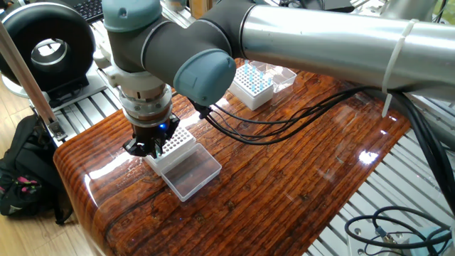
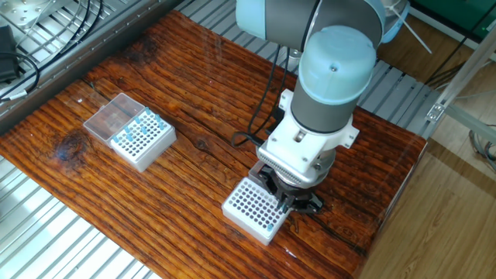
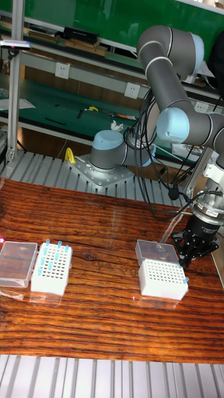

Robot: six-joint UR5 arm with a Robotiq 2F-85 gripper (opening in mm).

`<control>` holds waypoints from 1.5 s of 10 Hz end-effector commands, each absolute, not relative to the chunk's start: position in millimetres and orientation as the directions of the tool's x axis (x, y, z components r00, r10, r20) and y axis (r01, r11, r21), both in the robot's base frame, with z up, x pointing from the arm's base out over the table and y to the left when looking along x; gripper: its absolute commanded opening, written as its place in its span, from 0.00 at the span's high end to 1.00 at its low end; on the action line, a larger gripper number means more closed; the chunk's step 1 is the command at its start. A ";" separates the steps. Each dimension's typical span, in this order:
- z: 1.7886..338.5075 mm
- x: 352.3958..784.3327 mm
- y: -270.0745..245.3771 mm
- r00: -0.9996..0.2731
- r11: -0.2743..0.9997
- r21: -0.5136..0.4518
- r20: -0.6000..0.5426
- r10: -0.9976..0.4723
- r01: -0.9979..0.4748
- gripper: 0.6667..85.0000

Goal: Transfer all medium pipette tips from one holder to another

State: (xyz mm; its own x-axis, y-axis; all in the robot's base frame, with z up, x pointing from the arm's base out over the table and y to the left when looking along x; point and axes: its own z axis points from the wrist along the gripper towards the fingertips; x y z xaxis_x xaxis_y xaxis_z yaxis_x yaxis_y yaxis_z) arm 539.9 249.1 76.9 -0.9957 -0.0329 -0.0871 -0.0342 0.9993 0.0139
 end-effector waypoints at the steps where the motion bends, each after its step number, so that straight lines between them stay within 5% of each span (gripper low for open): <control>1: 94.0 545.8 249.5 -0.997 0.999 0.039 -0.073 -0.028 -0.030 0.86; 9: 161.7 559.9 231.0 -0.999 0.995 0.080 -0.011 -0.051 -0.051 0.89; 15: 197.2 596.6 139.8 -0.979 0.982 0.037 -0.097 -0.181 -0.185 0.98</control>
State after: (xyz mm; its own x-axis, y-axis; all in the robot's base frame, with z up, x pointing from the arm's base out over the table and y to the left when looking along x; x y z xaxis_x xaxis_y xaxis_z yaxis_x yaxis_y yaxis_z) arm 585.3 174.1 184.9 -0.9884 -0.1372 -0.0649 -0.1406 0.9887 0.0520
